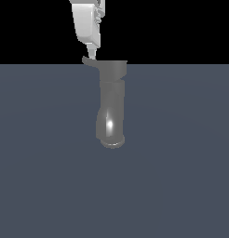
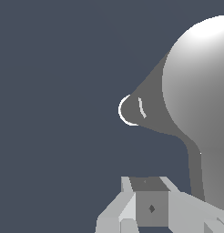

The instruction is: Turn on the faucet by rotating a designated handle.

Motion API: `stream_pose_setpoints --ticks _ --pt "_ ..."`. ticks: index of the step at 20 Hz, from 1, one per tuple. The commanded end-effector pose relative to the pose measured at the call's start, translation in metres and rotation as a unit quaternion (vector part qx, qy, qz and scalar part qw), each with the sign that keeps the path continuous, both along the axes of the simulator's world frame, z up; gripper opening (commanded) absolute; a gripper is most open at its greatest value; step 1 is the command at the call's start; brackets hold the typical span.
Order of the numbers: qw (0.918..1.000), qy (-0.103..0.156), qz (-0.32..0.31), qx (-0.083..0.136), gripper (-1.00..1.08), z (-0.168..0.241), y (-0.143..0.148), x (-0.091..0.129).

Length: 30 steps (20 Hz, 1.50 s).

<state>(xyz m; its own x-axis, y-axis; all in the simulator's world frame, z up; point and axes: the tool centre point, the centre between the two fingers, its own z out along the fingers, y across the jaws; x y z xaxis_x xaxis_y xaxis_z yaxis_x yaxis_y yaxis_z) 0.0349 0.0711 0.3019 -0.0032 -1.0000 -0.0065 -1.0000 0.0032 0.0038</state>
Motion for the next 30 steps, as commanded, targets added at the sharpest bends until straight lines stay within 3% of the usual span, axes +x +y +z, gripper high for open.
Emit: stream_pose_setpoints --ticks 1,9,30 --pt "0.9999 -0.001 -0.01 -0.002 -1.0 -0.003 0.001 0.003" --pt "0.9999 -0.002 -0.014 -0.003 -1.0 -0.004 0.002 0.004" --pt "0.9999 -0.002 -0.014 -0.003 -1.0 -0.004 0.02 -0.055"
